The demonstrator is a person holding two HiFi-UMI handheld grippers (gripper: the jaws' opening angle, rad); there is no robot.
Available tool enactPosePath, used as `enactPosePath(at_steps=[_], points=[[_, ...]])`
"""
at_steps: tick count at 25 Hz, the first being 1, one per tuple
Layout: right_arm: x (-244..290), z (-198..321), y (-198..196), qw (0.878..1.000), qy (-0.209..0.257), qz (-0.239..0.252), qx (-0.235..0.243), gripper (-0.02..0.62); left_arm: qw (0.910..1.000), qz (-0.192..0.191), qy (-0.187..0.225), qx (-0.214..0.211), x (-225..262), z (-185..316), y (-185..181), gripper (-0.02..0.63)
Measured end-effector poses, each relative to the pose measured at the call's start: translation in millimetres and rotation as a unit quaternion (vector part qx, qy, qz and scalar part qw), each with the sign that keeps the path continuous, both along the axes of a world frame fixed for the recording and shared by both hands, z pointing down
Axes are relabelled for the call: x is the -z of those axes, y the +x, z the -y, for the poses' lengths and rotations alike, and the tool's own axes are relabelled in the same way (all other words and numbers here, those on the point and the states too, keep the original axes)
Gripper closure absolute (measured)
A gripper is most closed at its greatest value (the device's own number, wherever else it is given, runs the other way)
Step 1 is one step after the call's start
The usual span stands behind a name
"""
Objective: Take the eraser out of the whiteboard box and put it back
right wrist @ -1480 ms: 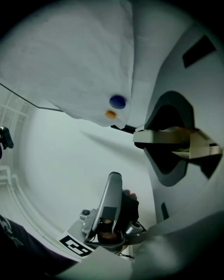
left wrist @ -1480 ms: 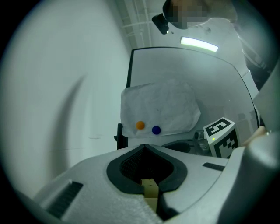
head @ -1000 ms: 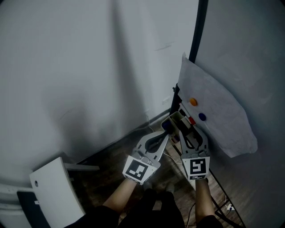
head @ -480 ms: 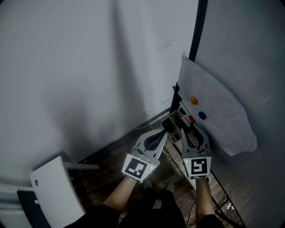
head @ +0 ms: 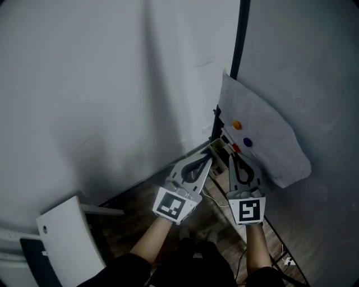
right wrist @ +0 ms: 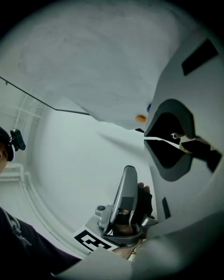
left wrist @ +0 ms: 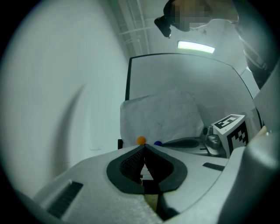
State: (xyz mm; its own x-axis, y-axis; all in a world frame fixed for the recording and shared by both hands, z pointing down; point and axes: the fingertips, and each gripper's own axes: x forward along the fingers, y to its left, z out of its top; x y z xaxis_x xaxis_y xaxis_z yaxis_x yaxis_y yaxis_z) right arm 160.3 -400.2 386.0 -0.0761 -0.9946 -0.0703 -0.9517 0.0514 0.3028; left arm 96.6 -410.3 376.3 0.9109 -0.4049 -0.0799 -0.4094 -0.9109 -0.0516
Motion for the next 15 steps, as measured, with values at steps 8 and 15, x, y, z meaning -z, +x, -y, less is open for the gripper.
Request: enactPosePath(at_steps=[8,15], points=[[51,-15,-12,0.998,0.055,-0.034,0.018,0.592,0.9992,-0.016,0.036,0.006,35,-10,-3,0.601],[83,-27,-25,0.993,0.093,-0.069,0.027,0.592,0.9972,-0.027,0.069,0.011,63,-19,-11,0.601]])
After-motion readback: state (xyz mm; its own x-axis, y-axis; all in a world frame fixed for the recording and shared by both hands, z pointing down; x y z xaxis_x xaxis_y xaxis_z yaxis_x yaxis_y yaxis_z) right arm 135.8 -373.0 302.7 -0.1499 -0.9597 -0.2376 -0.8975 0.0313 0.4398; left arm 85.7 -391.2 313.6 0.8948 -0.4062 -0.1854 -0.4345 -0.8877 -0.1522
